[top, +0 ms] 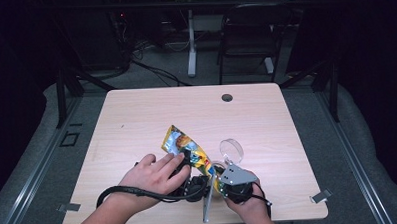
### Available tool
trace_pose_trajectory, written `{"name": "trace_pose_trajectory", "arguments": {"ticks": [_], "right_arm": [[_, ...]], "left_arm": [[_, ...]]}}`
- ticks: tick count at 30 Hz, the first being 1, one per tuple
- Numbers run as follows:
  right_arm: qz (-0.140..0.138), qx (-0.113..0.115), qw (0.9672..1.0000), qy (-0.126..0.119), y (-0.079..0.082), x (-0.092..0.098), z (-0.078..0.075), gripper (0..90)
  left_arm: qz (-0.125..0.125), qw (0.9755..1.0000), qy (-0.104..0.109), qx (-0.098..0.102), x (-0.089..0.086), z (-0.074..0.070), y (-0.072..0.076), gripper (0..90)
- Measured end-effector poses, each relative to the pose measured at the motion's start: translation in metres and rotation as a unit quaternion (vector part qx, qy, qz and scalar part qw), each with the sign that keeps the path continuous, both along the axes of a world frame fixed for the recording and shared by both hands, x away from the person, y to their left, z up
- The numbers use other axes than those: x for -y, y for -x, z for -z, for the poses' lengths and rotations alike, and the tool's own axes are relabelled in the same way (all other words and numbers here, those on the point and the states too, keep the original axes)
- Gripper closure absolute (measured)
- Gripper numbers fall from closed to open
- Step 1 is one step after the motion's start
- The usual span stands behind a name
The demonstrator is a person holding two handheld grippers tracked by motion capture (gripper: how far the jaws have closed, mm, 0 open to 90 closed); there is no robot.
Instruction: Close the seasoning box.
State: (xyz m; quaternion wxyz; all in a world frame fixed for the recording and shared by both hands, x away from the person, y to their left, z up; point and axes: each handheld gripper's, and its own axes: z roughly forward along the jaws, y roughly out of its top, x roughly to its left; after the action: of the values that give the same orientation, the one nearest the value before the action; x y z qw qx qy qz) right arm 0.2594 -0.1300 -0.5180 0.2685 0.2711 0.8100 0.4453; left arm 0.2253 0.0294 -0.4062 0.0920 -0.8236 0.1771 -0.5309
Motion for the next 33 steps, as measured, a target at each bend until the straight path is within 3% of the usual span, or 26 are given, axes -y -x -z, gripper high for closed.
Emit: {"name": "trace_pose_trajectory", "arguments": {"ticks": [20,33], "right_arm": [[-0.002,0.002,1.0,-0.001,0.0,0.0,0.0,71.2],[-0.001,-0.002,1.0,-0.003,0.0,0.001,0.001,71.3]], "left_arm": [[-0.011,0.9994,0.027,-0.02,-0.011,0.001,-0.004,87.1],[-0.022,0.996,0.076,-0.041,-0.024,0.01,-0.006,87.2]]}}
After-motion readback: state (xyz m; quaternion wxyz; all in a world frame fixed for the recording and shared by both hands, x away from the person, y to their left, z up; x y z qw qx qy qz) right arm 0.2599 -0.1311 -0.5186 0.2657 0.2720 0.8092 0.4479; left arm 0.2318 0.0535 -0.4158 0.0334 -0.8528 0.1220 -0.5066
